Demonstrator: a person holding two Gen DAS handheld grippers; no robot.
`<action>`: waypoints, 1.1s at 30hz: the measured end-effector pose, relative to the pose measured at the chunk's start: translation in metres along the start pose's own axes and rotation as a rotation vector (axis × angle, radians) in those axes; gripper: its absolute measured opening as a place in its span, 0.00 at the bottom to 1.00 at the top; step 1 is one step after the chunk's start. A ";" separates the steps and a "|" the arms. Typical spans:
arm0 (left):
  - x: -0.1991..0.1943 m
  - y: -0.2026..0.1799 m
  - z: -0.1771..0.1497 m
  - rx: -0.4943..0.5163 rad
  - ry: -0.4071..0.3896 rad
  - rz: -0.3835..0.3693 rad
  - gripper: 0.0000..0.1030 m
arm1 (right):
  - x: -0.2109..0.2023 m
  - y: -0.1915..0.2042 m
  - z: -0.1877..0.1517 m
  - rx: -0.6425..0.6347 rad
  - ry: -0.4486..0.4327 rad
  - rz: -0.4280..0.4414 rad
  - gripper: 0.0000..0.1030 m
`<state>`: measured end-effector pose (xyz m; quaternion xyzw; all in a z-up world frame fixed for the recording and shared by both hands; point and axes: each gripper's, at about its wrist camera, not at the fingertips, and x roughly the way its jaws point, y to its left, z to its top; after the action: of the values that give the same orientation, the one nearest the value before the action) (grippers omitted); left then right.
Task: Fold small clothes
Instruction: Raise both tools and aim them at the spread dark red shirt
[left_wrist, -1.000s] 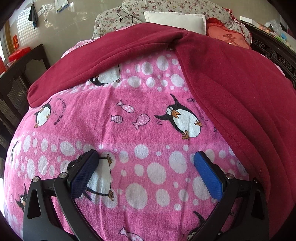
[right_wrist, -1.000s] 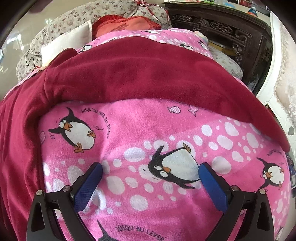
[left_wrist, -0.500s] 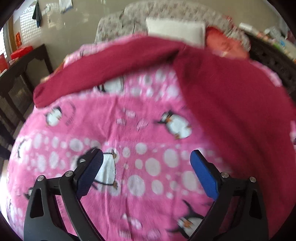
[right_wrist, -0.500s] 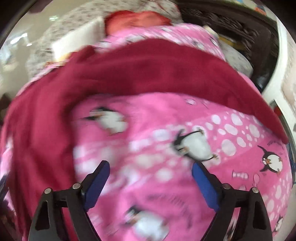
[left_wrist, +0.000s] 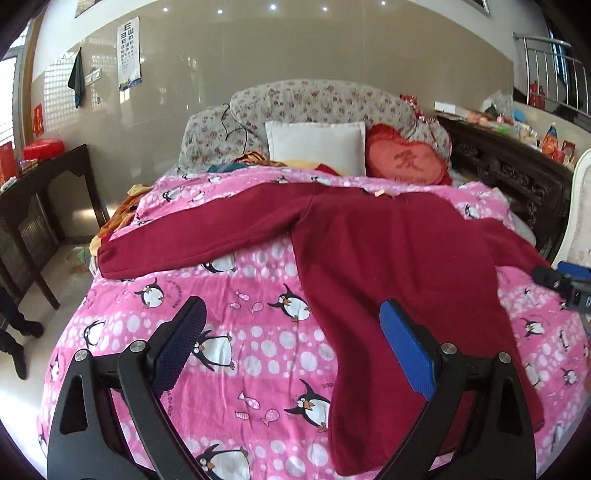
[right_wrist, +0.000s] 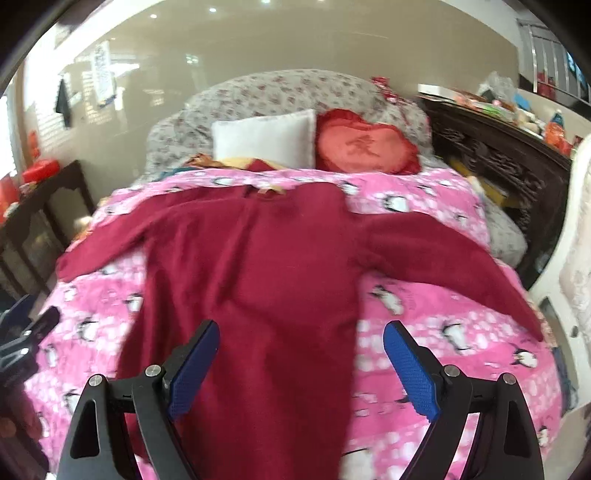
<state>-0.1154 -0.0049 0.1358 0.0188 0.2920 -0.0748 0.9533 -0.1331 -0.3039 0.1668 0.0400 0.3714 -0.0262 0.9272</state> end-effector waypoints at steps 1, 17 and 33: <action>-0.004 0.000 0.001 -0.001 -0.004 0.004 0.93 | -0.002 0.008 -0.002 0.000 -0.009 0.007 0.87; -0.012 -0.004 0.005 -0.040 0.002 -0.016 0.93 | -0.005 0.024 -0.003 0.006 -0.031 0.002 0.87; -0.005 -0.002 0.004 -0.053 0.028 -0.015 0.93 | 0.006 0.034 -0.007 -0.024 -0.002 -0.009 0.86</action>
<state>-0.1176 -0.0070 0.1414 -0.0076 0.3071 -0.0739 0.9488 -0.1305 -0.2699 0.1592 0.0270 0.3711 -0.0258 0.9279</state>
